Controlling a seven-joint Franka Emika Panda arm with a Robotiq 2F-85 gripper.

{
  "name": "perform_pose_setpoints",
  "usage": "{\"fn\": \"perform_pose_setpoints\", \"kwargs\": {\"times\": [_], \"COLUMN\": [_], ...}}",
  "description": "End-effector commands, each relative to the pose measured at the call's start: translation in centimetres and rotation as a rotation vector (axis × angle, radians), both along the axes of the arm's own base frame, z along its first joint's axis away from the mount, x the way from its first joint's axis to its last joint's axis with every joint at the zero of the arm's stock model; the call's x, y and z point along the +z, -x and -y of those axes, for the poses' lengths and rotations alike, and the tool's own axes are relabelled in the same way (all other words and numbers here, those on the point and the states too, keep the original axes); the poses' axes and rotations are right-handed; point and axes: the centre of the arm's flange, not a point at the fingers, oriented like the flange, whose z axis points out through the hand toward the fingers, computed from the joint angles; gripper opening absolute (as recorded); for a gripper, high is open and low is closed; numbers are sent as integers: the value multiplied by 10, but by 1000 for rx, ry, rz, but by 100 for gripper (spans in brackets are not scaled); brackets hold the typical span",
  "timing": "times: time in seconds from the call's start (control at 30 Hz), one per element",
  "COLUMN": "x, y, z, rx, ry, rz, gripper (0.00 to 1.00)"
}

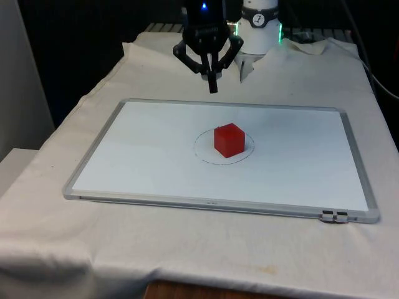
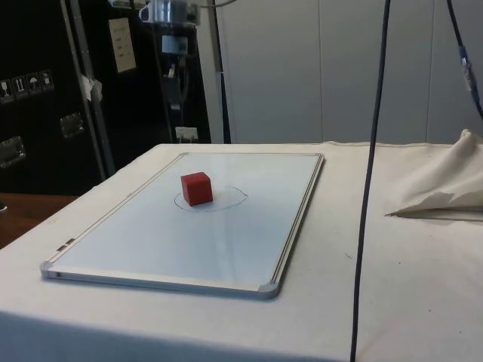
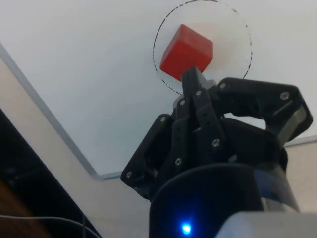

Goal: Push the cube into the marked area.

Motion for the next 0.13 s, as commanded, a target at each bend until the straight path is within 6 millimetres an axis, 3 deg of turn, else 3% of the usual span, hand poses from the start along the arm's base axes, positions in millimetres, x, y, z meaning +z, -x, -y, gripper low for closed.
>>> {"fn": "perform_pose_setpoints", "kwargs": {"times": [0.0,0.1], "x": [3,3], "y": [1,1], "z": [-1,-1], "rx": [-2,4], "ry": [12,6], "rz": [2,1], "gripper": [0,0]}}
